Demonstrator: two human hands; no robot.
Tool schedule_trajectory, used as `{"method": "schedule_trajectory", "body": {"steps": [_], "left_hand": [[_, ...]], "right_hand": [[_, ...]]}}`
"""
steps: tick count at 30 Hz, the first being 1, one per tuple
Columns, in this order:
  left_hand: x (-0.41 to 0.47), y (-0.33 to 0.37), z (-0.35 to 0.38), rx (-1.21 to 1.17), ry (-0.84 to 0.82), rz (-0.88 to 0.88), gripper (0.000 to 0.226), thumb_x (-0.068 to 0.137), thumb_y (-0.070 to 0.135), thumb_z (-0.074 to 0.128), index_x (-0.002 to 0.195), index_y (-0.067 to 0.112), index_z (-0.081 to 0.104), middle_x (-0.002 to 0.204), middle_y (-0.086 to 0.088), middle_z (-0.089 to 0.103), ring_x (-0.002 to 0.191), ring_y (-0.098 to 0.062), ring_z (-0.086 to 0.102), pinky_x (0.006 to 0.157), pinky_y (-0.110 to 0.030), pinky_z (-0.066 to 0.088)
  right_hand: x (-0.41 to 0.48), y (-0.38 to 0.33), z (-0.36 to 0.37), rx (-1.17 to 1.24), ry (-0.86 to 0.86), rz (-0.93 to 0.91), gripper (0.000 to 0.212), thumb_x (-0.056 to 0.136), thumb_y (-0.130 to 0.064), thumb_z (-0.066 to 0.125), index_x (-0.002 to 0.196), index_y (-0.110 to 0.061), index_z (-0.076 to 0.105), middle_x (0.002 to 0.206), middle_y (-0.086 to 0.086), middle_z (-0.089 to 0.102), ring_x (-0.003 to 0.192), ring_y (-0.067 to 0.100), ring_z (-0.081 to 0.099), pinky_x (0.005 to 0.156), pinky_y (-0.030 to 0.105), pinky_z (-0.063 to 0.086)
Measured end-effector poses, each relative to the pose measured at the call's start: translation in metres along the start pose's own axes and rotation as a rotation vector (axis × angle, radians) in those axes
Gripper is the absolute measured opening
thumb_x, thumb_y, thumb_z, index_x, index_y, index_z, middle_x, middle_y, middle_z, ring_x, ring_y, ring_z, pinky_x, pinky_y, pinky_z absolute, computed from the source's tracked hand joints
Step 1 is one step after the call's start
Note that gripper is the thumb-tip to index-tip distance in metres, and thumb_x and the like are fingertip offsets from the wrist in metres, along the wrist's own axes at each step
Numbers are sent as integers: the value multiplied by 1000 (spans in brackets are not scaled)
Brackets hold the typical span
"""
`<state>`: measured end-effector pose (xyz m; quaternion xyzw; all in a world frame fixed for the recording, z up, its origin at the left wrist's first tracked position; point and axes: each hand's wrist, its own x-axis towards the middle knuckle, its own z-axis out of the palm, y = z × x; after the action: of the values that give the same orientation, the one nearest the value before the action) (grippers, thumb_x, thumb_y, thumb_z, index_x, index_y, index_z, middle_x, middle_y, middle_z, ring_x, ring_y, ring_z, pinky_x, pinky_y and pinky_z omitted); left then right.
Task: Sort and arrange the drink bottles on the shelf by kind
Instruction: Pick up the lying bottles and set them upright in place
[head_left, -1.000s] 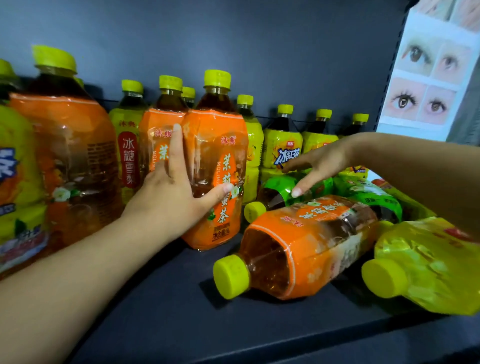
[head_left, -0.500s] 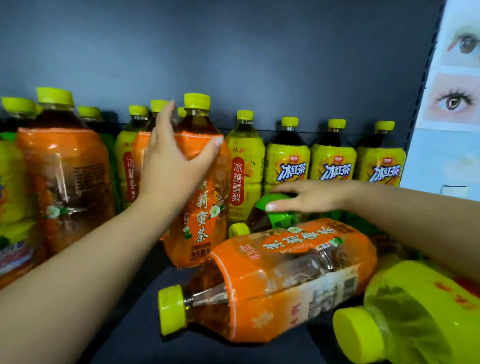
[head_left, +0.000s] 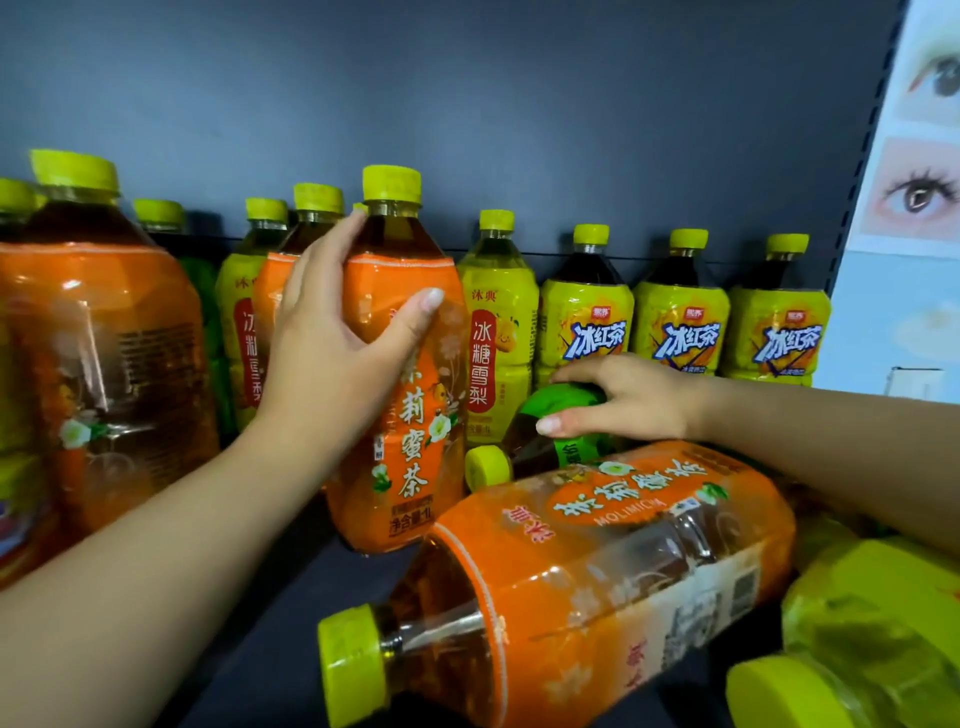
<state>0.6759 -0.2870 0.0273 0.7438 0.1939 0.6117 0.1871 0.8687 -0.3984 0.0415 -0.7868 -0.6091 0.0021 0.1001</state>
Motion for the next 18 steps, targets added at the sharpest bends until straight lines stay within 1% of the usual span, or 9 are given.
{"method": "schedule_trajectory", "body": {"steps": [3, 7, 10, 11, 12, 14, 15, 17, 18], "left_hand": [[0, 0, -1, -3, -10, -12, 74, 74, 51, 53, 140, 28, 28, 123, 16, 26, 120, -5, 28, 106, -37, 32], [-1, 2, -1, -27, -15, -25, 78, 74, 56, 59, 140, 28, 28, 123, 16, 26, 120, -4, 27, 106, -38, 33], [-1, 0, -2, -22, -3, -16, 70, 78, 47, 54, 140, 27, 29, 135, 8, 32, 118, -3, 26, 100, -29, 31], [-1, -1, -2, -24, 0, -11, 70, 78, 46, 55, 140, 27, 29, 137, 6, 33, 118, -2, 26, 99, -27, 30], [-1, -2, -2, -30, 0, -6, 71, 78, 48, 56, 140, 27, 29, 135, 8, 33, 118, -3, 27, 98, -26, 29], [-1, -4, -2, -31, -8, 3, 73, 77, 54, 57, 140, 27, 30, 132, 10, 33, 120, -4, 28, 100, -28, 29], [0, -5, -1, -29, -10, 3, 73, 76, 54, 53, 140, 28, 30, 136, 7, 34, 123, -7, 30, 102, -30, 29], [-1, -6, 0, -27, -6, -6, 72, 74, 52, 49, 140, 30, 29, 142, 1, 33, 129, -13, 30, 103, -32, 29], [-1, -6, 0, -26, -3, -9, 72, 74, 52, 48, 140, 30, 29, 143, 0, 32, 130, -14, 30, 103, -32, 29]], "right_hand": [[1, 1, 1, 35, 33, 2, 106, 49, -73, 40, 138, -15, 41, 142, 3, 44, 129, 17, 41, 107, 28, 32], [-1, 2, 0, 152, 94, 0, 101, 51, -67, 44, 137, -14, 42, 140, 3, 46, 127, 16, 42, 102, 25, 32], [-7, 1, -4, 284, 153, 4, 95, 54, -66, 46, 135, -15, 45, 129, 6, 53, 108, 10, 53, 88, 21, 40], [-7, 2, -5, 343, 196, 7, 88, 57, -66, 46, 130, -17, 49, 123, 9, 57, 101, 12, 57, 81, 21, 43], [-7, 4, -7, 407, 256, 12, 76, 62, -66, 46, 123, -21, 55, 121, 14, 59, 102, 18, 59, 81, 25, 45], [-4, 6, -10, 656, 378, 41, 58, 73, -69, 53, 105, -22, 64, 113, 18, 65, 106, 28, 61, 91, 35, 46], [-1, 7, -10, 843, 417, 76, 61, 70, -70, 57, 101, -18, 68, 105, 14, 69, 103, 27, 64, 96, 39, 45], [7, 10, -10, 1162, 466, 129, 64, 64, -67, 60, 97, -13, 70, 97, 10, 73, 94, 26, 68, 95, 43, 47], [10, 10, -9, 1243, 485, 133, 57, 71, -62, 59, 96, -12, 70, 96, 11, 73, 92, 26, 69, 92, 41, 49]]}}
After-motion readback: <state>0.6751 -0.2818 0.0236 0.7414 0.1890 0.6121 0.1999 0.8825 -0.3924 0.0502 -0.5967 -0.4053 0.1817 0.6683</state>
